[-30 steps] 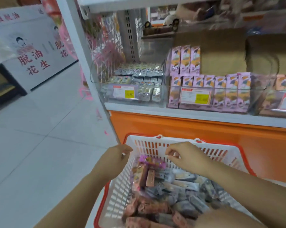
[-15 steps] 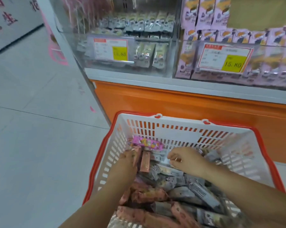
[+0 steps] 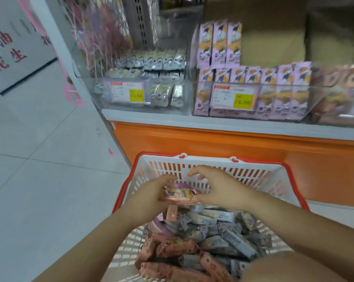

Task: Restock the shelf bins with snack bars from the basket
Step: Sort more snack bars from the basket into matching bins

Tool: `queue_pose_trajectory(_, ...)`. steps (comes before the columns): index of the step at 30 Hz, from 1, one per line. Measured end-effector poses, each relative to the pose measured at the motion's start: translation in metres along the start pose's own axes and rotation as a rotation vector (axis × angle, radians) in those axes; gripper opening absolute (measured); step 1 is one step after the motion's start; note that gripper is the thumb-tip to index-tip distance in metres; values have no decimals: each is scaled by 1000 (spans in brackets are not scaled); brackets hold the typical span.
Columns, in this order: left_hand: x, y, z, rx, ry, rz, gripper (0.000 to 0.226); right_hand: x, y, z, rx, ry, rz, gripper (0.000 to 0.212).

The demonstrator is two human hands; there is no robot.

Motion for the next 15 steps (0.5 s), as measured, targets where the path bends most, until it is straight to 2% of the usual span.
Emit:
queue_pose_trajectory(6,23,-24,96,-79,193,-6,57,56,-55,-21,7,-75,114,28)
queue_pose_trajectory(10,35,-21,152,-156,328,36,51,102,-95,-24,64,-80,256,21)
queue_pose_trajectory(15,40,-12,214,-141,466,186,41,162,-137,-12,-55,-15,473,17)
Point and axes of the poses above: each hand's wrist, its own x-axis away from the middle knuckle, its own y-axis out of the palm, z = x × y, the point moved 6 cm from there along -x, towards the middle knuckle, and after that the axes turned 12 degrees about x, right-handed, at the moved point
